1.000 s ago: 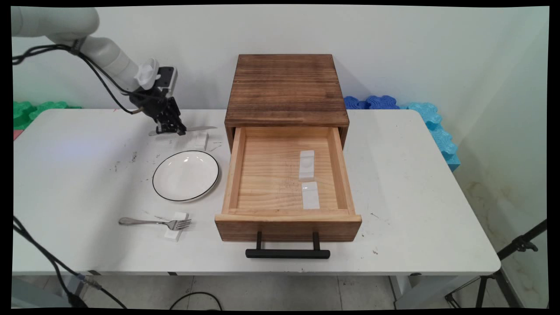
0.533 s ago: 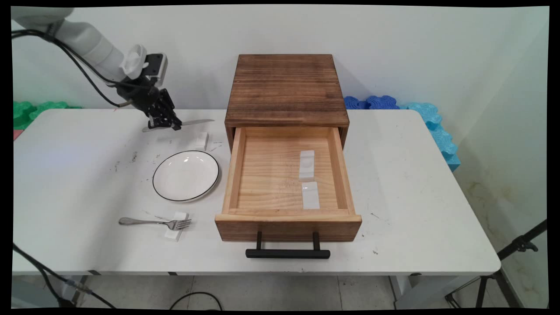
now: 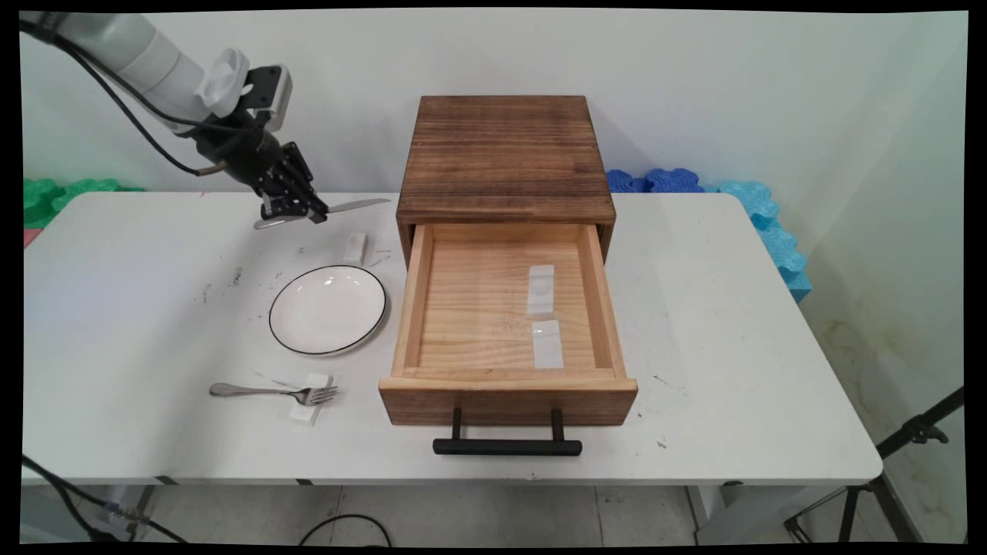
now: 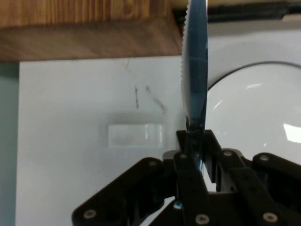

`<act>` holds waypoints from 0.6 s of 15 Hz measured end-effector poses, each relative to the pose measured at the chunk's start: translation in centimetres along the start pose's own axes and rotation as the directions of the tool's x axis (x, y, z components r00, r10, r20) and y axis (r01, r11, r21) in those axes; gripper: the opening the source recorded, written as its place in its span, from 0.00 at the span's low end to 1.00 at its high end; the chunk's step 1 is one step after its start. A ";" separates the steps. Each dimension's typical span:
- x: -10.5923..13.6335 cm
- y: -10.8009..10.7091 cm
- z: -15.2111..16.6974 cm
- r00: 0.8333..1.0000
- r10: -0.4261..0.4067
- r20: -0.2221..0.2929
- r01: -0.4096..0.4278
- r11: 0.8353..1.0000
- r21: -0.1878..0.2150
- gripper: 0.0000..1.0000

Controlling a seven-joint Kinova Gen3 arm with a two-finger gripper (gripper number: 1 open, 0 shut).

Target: Place the picked object into the drawer

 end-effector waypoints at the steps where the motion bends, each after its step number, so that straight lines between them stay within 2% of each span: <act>1: 0.6 0.4 -0.3 1.000 0.000 -0.008 0.000 1.000 -0.003 0.00; 9: 7.2 3.8 -1.4 0.996 0.026 -0.080 -0.028 0.999 -0.027 0.00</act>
